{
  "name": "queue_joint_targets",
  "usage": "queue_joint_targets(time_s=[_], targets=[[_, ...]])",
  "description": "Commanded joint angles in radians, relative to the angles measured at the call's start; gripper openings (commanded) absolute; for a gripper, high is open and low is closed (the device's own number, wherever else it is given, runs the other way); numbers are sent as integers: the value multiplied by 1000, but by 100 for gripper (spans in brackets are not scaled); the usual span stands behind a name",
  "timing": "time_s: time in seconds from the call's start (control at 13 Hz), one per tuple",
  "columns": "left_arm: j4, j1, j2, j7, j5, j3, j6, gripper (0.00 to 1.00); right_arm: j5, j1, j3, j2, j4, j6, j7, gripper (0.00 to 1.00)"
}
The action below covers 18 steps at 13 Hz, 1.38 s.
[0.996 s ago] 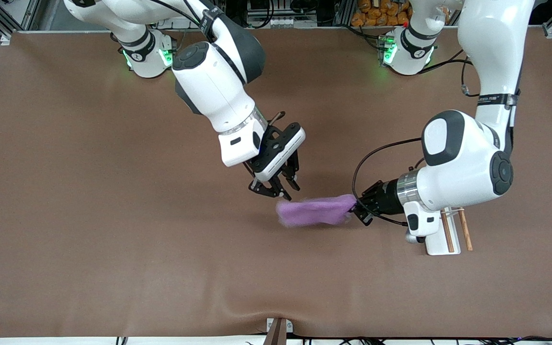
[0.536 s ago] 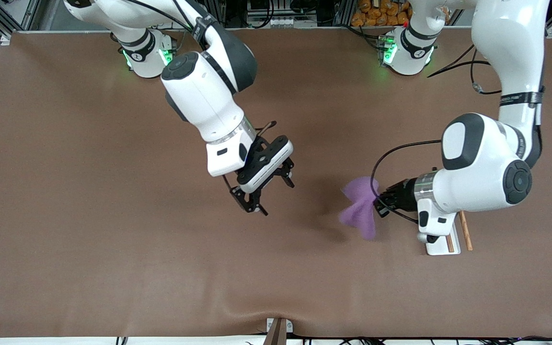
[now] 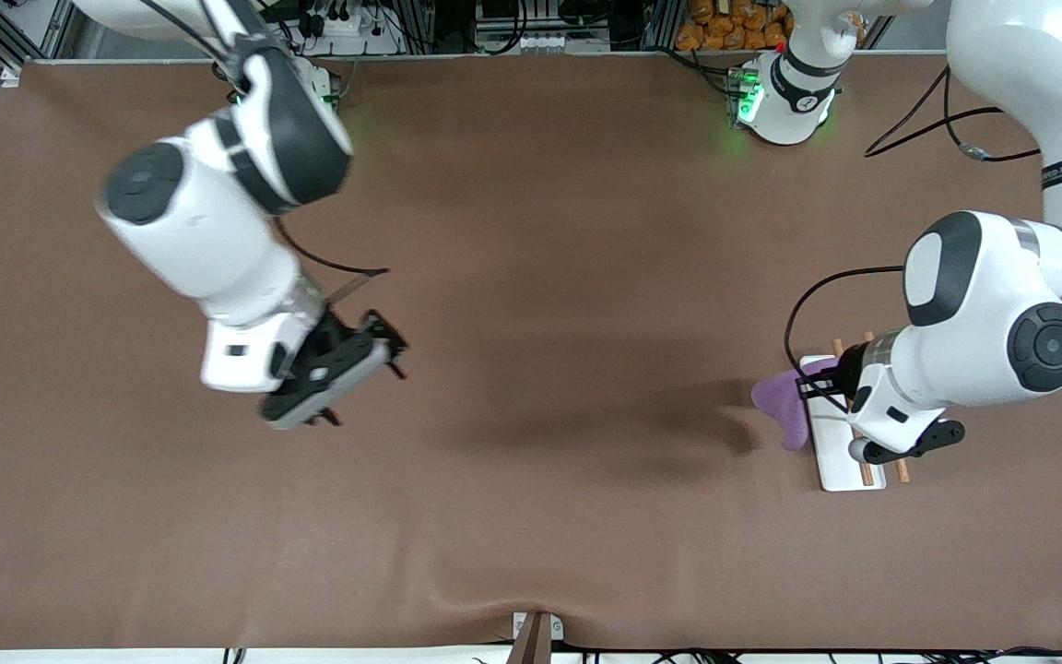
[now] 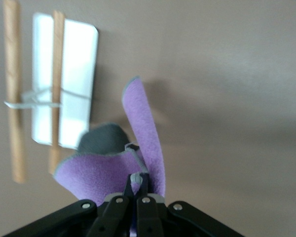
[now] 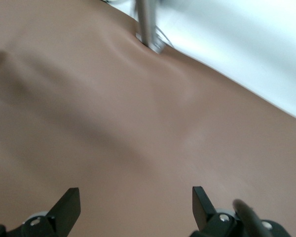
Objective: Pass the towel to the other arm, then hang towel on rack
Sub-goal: 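Carry the towel to the rack with the left gripper while the right gripper retracts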
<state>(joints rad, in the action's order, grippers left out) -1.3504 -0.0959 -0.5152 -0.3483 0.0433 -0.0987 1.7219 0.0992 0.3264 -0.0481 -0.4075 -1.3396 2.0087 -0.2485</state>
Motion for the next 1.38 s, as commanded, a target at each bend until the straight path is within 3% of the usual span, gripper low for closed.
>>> queue_joint_targets(time_s=[0.0,0.23,0.54,0.92,1.07,1.3], targets=[[-29,30,29,138,-66,-6,-8,0,-7,-105,-21,81,-64,-117,5,100],[-27,56,30,242,-75,-7,5,0,-13,-209,-19,111,-64,-292,17,100],[-23,53,32,400,-75,-7,63,0,-16,-348,-18,141,-64,-415,17,100],[-18,9,30,413,-94,-15,137,0,-56,-360,28,246,-82,-548,29,100],[-21,15,30,454,-155,-44,171,0,-56,-359,28,336,-166,-547,119,100],[-29,51,26,538,-157,-45,174,0,-55,-354,21,432,-262,-547,276,100]])
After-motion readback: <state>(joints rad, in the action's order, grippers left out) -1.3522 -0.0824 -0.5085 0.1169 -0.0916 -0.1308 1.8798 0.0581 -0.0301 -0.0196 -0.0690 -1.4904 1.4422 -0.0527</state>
